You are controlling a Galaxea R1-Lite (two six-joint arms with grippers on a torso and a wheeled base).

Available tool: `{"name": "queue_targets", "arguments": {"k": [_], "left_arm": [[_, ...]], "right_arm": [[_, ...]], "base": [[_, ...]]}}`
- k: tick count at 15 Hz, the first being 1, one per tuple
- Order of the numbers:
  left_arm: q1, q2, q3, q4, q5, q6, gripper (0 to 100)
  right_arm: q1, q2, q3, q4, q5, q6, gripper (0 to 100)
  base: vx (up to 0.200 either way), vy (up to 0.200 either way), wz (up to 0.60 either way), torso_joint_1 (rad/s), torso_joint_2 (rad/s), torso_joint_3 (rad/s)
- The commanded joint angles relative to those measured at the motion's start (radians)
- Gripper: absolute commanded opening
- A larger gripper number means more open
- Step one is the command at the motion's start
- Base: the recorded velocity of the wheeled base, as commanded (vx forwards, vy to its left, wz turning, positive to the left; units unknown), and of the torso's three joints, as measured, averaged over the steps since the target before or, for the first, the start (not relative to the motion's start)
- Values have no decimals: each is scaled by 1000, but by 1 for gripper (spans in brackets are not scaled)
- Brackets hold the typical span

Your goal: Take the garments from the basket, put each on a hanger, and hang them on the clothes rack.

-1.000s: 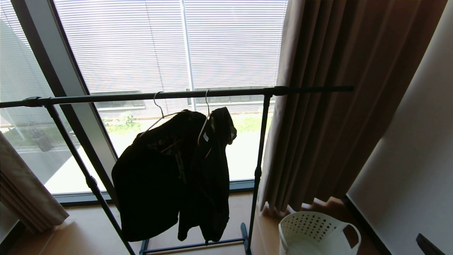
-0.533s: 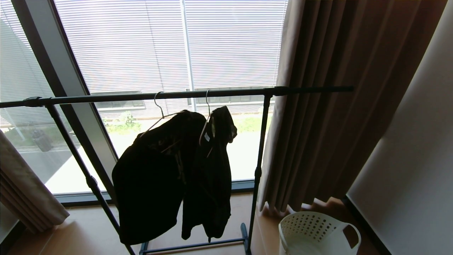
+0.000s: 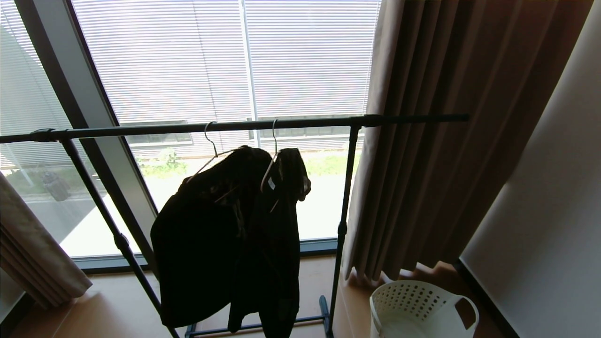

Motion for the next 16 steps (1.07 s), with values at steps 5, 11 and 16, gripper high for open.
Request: {"name": "queue_targets", "arguments": {"k": [5,11,16], "left_arm": [[-16,43,1,-5,0,-1,100],[26,-26,8,-8,145,-52,100],[26,-26,4,-11,151,-86,100]], "right_arm": [[0,0,0,1,86,-20,100],[0,0,1,-1,114,-26,100],[0,0,1,-1,80,2,100]], "base": [[0,0,0,0,0,0],[0,0,0,0,0,0],[0,0,0,0,0,0]]}}
